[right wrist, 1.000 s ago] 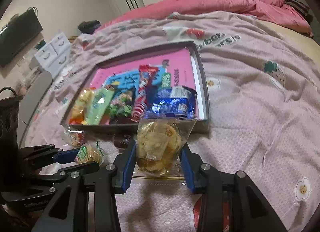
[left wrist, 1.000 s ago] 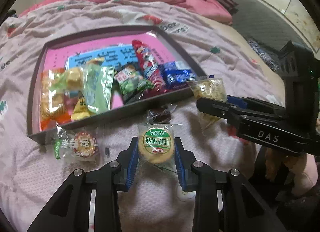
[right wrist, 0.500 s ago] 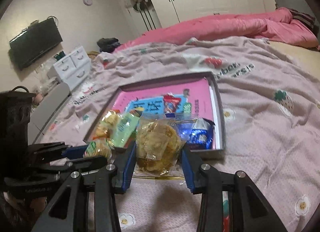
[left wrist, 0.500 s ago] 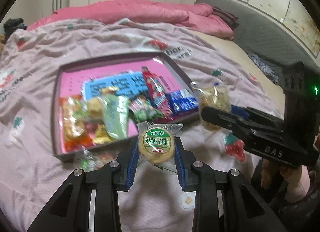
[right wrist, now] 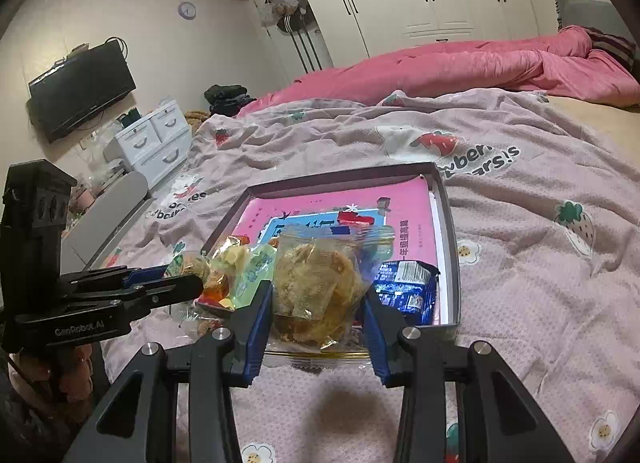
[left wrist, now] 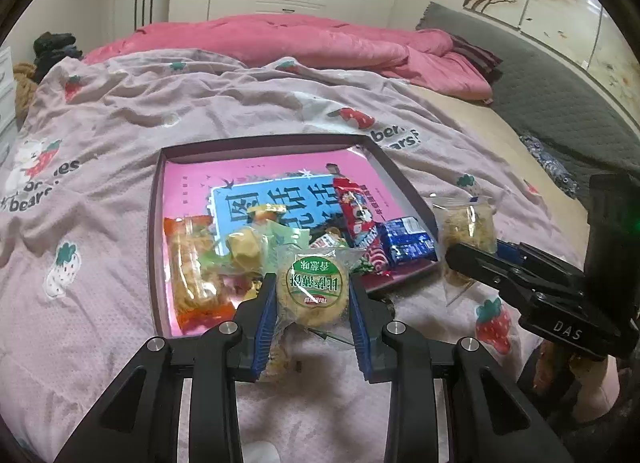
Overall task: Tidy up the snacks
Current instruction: 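Lift the cake pack and cracker bag over the tray with both tools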
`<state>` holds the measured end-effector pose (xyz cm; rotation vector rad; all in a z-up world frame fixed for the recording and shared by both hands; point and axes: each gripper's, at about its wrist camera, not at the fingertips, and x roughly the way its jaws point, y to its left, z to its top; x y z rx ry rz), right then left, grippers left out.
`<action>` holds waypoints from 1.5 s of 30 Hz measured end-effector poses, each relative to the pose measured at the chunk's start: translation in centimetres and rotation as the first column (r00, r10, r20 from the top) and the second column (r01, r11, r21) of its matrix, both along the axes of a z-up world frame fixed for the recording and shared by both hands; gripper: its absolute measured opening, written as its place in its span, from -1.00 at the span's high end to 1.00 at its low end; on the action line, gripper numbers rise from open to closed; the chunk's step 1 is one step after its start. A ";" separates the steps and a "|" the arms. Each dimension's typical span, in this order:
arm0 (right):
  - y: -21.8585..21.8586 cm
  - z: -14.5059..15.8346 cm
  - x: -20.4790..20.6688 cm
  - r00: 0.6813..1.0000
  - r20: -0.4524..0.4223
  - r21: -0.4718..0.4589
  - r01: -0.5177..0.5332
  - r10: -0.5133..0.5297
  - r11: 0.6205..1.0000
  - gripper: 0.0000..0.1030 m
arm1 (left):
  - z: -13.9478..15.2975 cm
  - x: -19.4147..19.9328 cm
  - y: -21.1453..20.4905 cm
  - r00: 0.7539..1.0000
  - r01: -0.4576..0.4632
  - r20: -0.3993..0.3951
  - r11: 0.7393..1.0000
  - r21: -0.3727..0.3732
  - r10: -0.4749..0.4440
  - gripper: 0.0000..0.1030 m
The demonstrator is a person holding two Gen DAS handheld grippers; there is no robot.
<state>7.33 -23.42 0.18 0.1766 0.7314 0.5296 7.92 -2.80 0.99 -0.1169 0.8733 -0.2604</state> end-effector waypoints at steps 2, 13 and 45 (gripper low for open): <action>-0.1 0.0 0.2 1.000 -0.002 0.003 0.004 -0.004 1.000 0.18 | 0.0 0.2 0.2 1.000 -0.006 0.000 1.000 -0.002 0.006 0.32; -0.6 0.4 1.2 0.999 0.023 0.010 0.032 -0.032 0.999 0.18 | -0.1 1.8 0.9 0.999 -0.043 0.006 0.999 -0.017 0.043 0.32; -0.8 -0.4 4.0 0.997 0.029 0.012 0.075 -0.076 0.997 0.18 | -3.9 5.9 -2.0 0.998 -0.015 -0.058 1.000 0.022 0.016 0.32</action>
